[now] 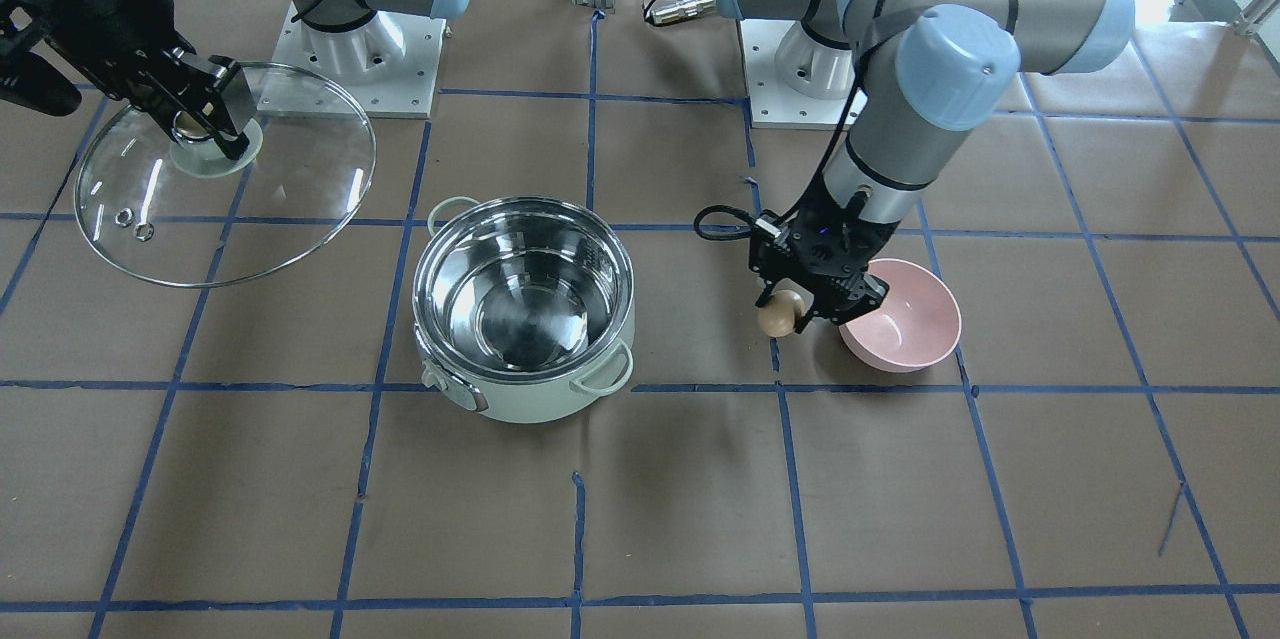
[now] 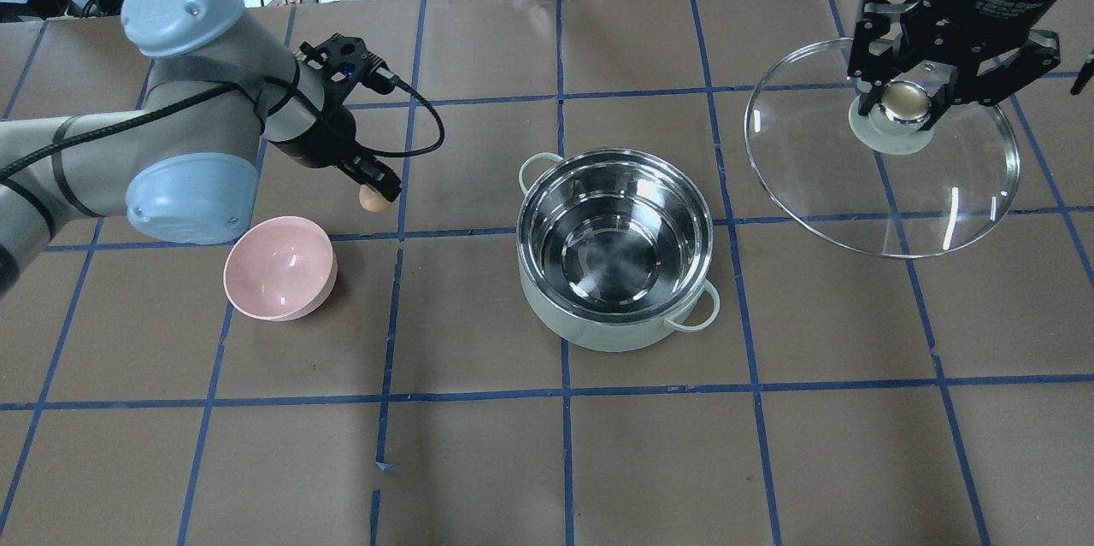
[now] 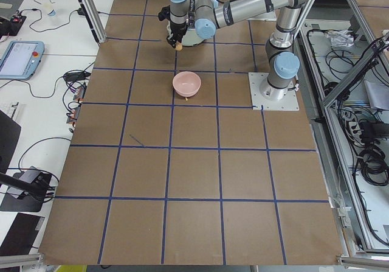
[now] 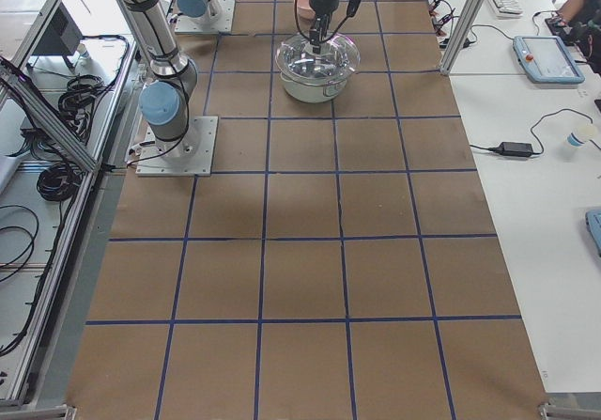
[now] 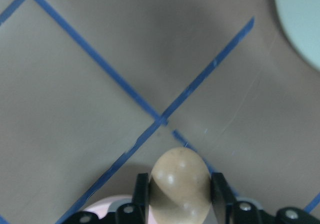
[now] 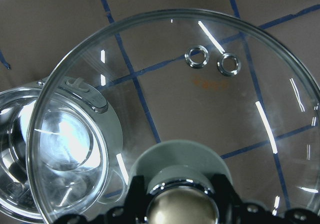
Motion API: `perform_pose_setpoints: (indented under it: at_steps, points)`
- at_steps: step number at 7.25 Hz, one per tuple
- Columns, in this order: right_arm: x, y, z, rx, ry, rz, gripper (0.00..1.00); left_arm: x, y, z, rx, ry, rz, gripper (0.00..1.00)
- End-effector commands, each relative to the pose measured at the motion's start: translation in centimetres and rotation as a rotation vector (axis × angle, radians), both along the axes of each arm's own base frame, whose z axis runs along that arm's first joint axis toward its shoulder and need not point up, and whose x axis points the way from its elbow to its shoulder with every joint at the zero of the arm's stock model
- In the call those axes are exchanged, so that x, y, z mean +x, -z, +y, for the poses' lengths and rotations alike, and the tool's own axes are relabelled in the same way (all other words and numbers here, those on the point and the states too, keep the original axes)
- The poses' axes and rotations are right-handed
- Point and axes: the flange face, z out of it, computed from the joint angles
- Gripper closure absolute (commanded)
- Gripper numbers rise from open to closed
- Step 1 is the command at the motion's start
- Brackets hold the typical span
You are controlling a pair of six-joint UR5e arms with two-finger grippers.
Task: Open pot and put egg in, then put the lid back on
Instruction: 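Lift the egg from the bowl with the left gripper and carry it over the pot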
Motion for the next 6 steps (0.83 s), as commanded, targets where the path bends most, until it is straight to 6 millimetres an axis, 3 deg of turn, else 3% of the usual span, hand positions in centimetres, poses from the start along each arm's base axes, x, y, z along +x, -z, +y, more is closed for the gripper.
perform_pose_setpoints:
  at_steps: [1, 2, 4, 6]
  points:
    - [-0.3, -0.5, 0.5, -0.003, -0.004, 0.008, 0.70, -7.5, -0.6, 1.4, -0.036, -0.177, 0.068, 0.88]
    - [-0.1, -2.2, 1.8, -0.040, -0.015, 0.008, 0.69, -10.5, -0.9, 2.2, -0.048, -0.227, 0.094, 0.88]
    - [-0.2, -2.4, 2.1, -0.043, -0.015, 0.018, 0.69, -14.1, -0.6, 3.4, -0.044, -0.275, 0.119, 0.88]
    - [-0.1, -3.0, 3.3, -0.032, -0.018, 0.022, 0.69, -17.9, 1.3, 3.5, -0.058, -0.307, 0.158, 0.88]
